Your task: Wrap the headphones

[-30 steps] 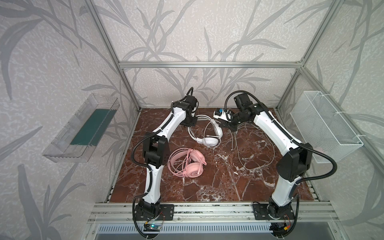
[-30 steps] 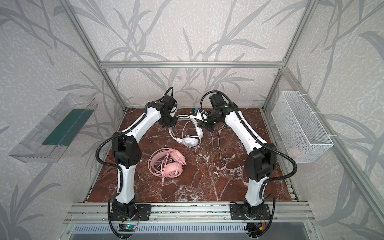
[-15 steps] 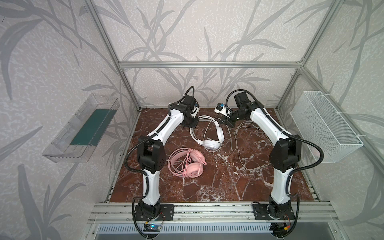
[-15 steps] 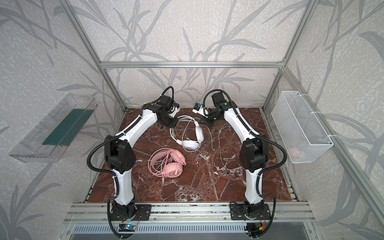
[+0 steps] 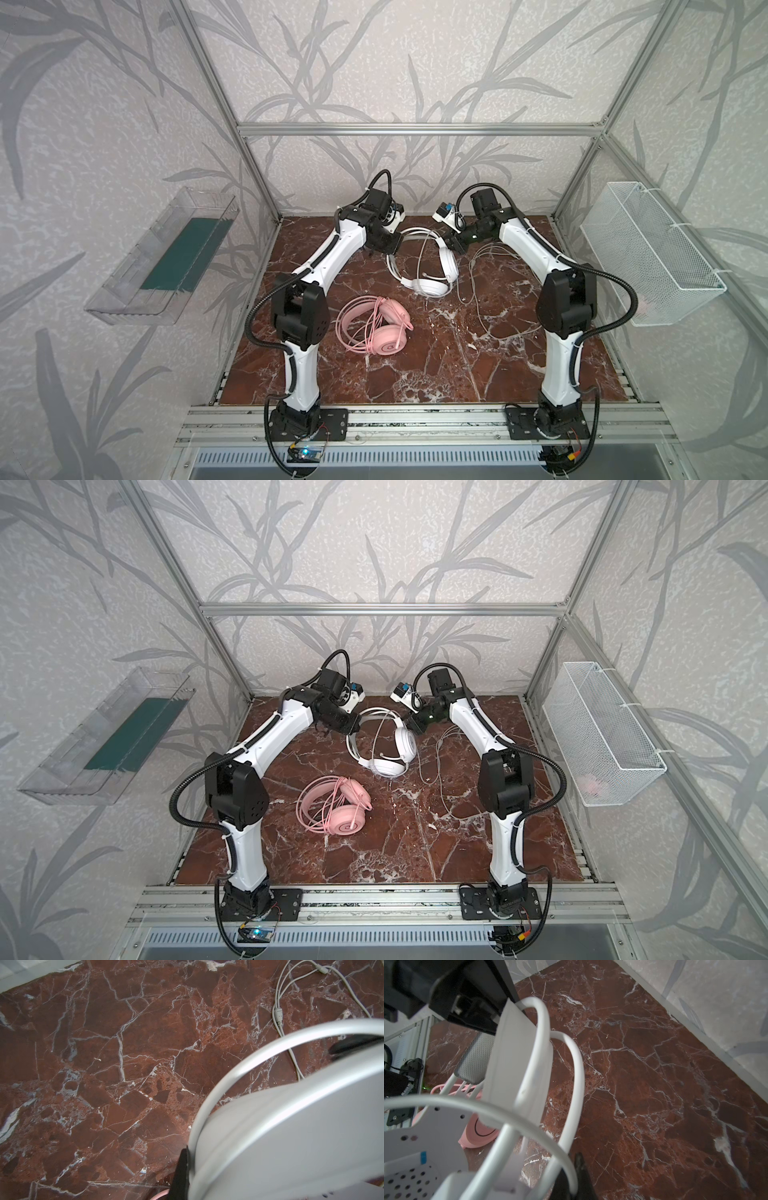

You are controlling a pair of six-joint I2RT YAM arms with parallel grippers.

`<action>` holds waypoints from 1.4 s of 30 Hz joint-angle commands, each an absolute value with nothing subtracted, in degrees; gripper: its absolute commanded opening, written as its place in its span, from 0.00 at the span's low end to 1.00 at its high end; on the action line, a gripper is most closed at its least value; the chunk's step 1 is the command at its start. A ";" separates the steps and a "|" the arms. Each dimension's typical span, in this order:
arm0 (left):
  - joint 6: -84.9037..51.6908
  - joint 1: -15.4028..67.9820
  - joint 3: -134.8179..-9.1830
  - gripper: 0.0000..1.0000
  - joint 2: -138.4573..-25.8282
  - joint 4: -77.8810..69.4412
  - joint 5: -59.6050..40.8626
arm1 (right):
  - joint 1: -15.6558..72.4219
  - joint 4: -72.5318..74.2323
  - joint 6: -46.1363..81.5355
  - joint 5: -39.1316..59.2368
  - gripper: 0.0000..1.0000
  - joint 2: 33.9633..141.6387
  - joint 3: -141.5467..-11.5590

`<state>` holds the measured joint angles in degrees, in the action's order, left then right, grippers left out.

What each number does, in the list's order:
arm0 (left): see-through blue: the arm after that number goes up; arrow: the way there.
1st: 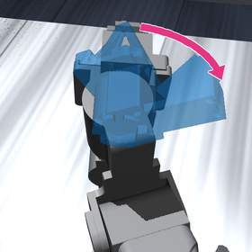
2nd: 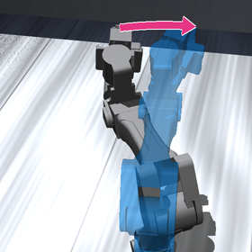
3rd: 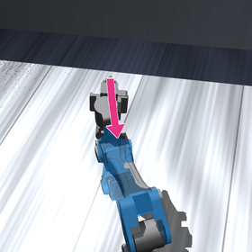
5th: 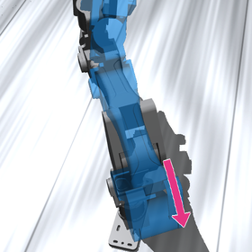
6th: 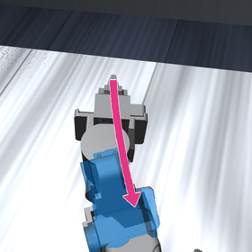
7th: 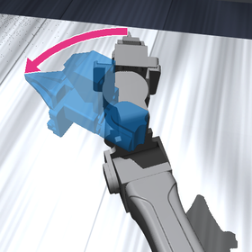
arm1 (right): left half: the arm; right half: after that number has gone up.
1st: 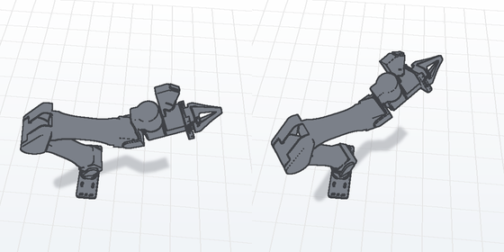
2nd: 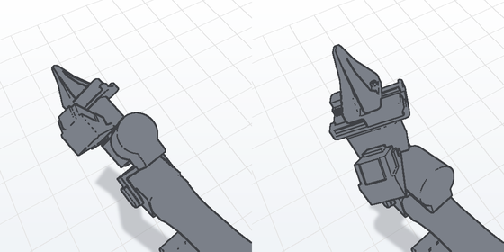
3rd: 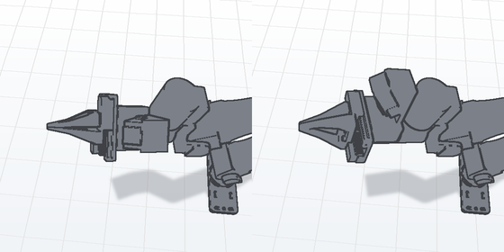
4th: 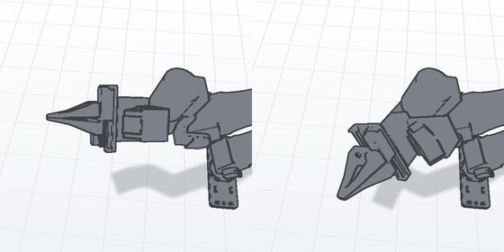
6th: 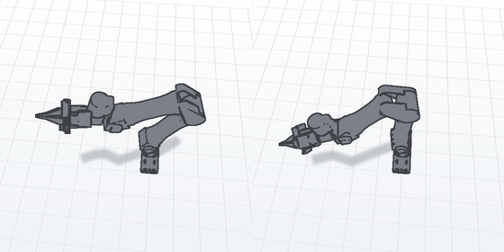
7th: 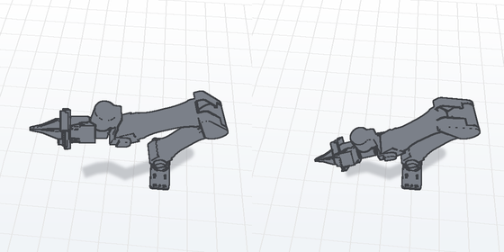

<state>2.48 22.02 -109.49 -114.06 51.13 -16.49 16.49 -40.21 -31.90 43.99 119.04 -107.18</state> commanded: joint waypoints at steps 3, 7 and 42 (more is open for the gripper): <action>1.00 21.98 -109.78 0.00 -110.46 48.44 -22.78 | 15.91 -28.35 -21.59 47.85 0.13 118.32 -99.23; 0.23 21.72 -109.86 0.00 -110.42 47.93 -24.08 | 15.23 -20.69 -15.92 49.24 0.15 116.76 -92.34; -15.53 16.39 -103.10 0.00 -108.28 32.38 -34.93 | 13.75 22.78 17.27 51.86 0.48 111.00 -55.77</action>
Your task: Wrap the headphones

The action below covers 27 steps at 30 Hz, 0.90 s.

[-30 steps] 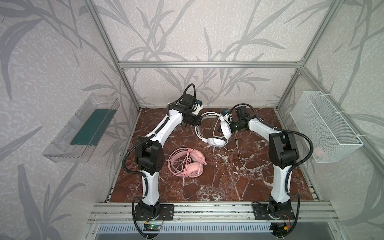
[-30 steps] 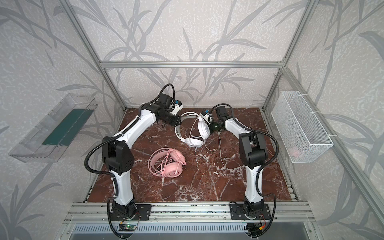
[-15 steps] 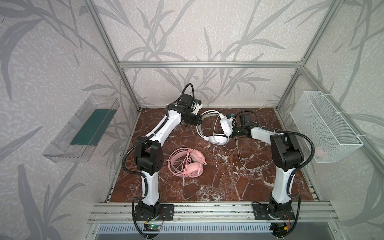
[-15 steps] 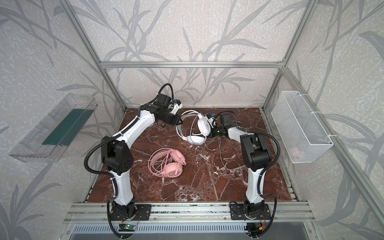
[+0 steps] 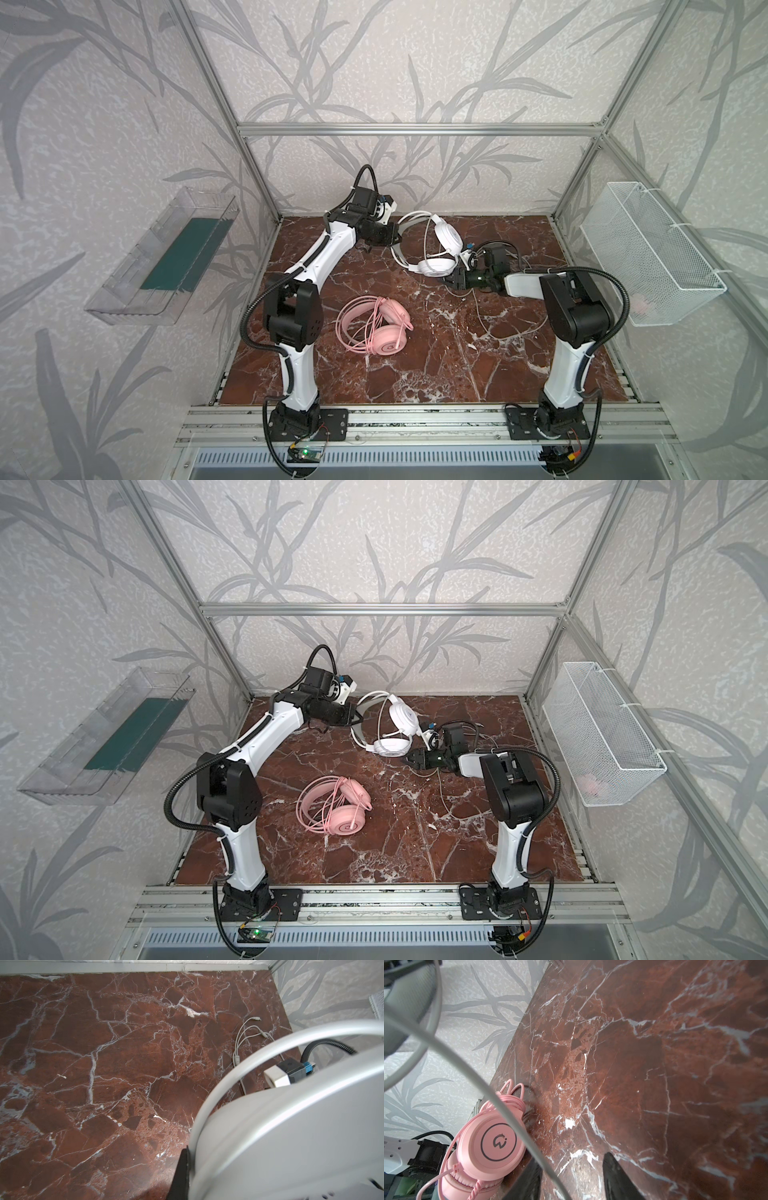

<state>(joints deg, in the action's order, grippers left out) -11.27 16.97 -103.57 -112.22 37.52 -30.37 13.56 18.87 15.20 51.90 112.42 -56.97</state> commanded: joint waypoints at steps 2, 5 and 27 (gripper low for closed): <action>-16.57 16.19 -102.54 0.00 -108.04 30.85 -35.24 | 14.10 22.64 17.03 51.75 0.46 111.24 -55.50; -17.77 16.00 -102.28 0.00 -107.79 29.80 -35.59 | 14.37 22.65 16.94 51.33 0.45 111.98 -55.60; -18.63 15.92 -103.29 0.00 -107.31 31.17 -36.48 | 15.51 27.16 17.07 47.66 0.67 116.10 -62.55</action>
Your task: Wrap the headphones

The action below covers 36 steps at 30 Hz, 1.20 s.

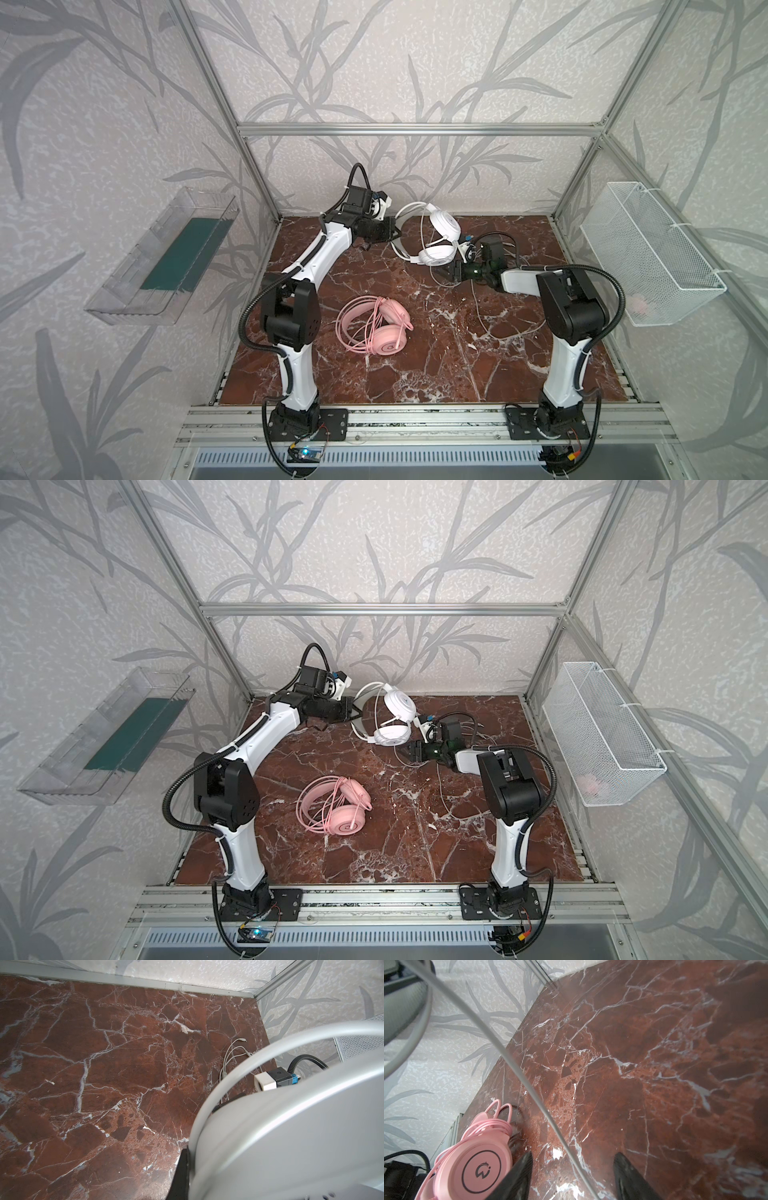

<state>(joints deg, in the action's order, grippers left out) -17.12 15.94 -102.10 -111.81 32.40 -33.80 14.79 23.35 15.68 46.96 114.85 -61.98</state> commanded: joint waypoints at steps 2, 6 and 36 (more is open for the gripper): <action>-18.63 15.84 -103.50 0.00 -107.27 31.55 -36.38 | 16.05 30.02 18.04 48.40 0.70 116.25 -61.69; -18.98 15.86 -104.02 0.00 -107.62 31.55 -36.91 | 17.80 30.14 18.91 48.50 0.73 118.01 -62.63; -36.30 10.14 -100.95 0.00 -106.29 21.78 -32.85 | 20.30 37.67 28.24 49.48 0.21 118.76 -53.07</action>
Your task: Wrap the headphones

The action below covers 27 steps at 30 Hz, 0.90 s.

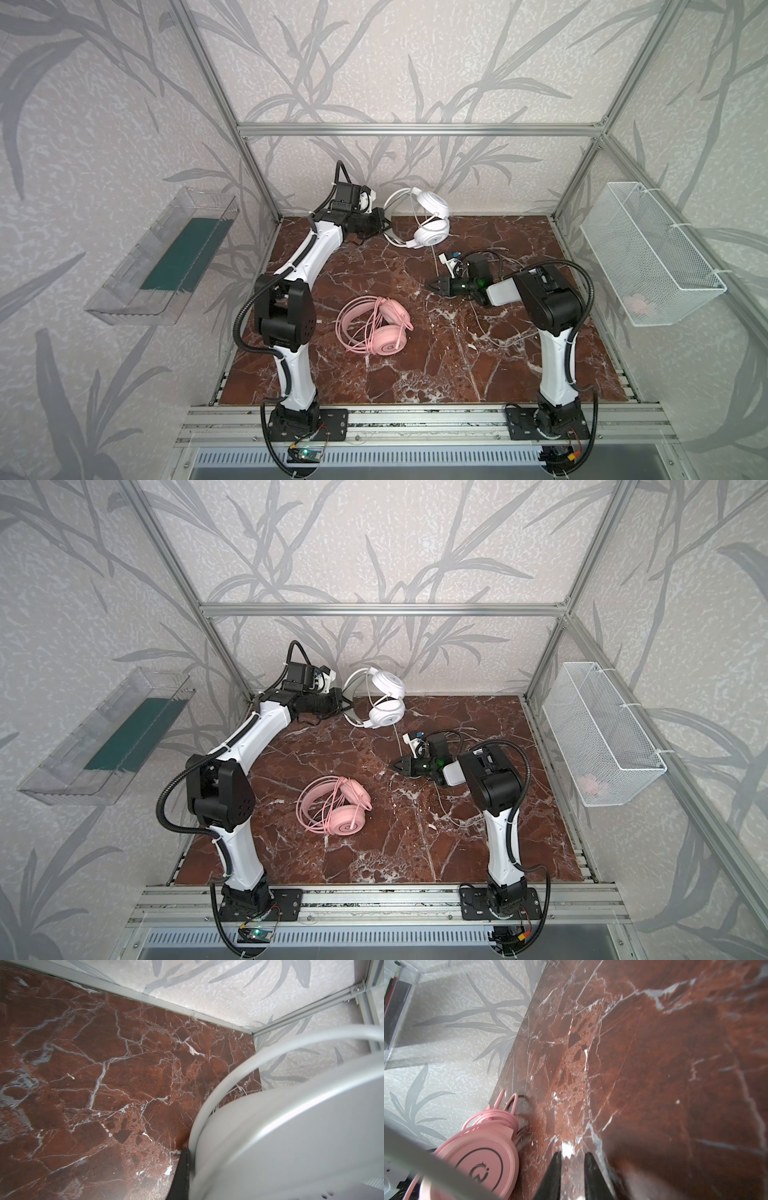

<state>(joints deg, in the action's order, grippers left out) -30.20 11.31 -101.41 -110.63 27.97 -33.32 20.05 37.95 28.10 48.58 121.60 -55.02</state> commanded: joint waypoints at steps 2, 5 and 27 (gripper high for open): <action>-38.78 9.39 -99.85 0.00 -106.00 20.26 -31.45 | 20.30 37.08 28.18 49.53 0.20 117.33 -51.60; -40.79 8.58 -98.95 0.00 -105.67 18.96 -28.58 | 20.39 35.43 27.40 49.57 0.17 114.88 -49.31; -46.96 8.12 -95.11 0.00 -103.69 16.78 -8.76 | 26.97 12.54 15.17 49.21 0.03 98.10 -43.96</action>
<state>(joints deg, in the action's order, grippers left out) -44.18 8.36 -94.83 -106.80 20.95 -13.02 26.46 19.29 18.31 48.47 100.31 -44.21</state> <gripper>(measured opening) 0.054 0.065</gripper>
